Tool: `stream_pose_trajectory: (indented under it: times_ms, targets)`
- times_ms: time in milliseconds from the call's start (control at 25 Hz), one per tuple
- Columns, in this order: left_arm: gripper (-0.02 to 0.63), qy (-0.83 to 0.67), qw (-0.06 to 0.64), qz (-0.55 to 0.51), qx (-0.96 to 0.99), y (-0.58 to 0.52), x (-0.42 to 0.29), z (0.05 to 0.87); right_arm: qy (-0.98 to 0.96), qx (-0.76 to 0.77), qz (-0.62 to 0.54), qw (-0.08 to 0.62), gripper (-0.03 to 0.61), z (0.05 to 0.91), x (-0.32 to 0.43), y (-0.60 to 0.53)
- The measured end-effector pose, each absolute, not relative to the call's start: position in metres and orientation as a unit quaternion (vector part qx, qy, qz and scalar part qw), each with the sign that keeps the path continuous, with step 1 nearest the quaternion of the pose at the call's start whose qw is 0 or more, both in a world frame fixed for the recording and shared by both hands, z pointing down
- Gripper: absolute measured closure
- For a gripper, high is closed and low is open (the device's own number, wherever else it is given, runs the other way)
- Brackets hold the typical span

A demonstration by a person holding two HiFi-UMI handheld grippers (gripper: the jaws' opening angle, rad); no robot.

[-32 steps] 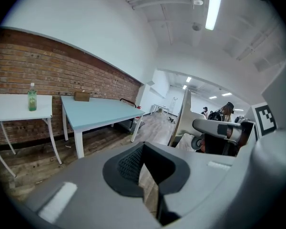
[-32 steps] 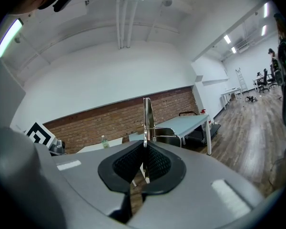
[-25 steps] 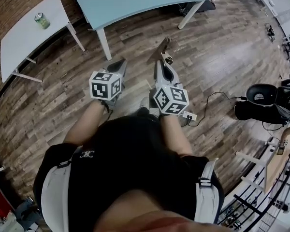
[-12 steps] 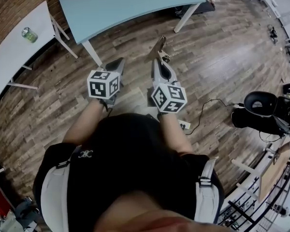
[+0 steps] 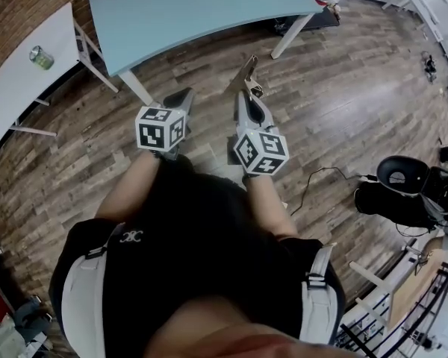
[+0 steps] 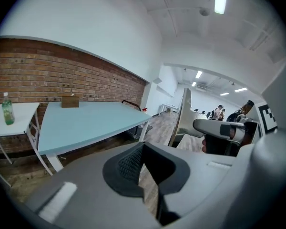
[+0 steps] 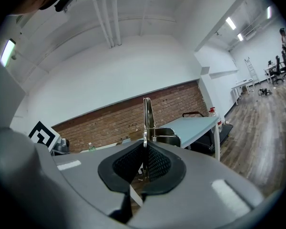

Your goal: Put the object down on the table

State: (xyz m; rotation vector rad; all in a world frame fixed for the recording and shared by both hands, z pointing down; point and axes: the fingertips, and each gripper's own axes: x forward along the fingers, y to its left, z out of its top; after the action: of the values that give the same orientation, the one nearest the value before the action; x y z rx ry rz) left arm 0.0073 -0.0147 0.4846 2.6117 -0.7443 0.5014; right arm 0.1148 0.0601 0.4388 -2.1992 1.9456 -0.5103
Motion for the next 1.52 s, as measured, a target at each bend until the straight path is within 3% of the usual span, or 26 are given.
stream_pose_trajectory:
  times_ms: [680,1520]
  targets:
    - [0.615,-0.252,0.193,0.194,0.928,-0.103,0.081,0.504,0.638,-0.746,-0.18,0.071,0.561,0.455,0.193,-0.021]
    - [0.614,-0.241,0.218,0.196,0.925,-0.307,0.155,0.512,0.642,-0.736,-0.214,0.031,0.561,0.474,0.256,-0.23]
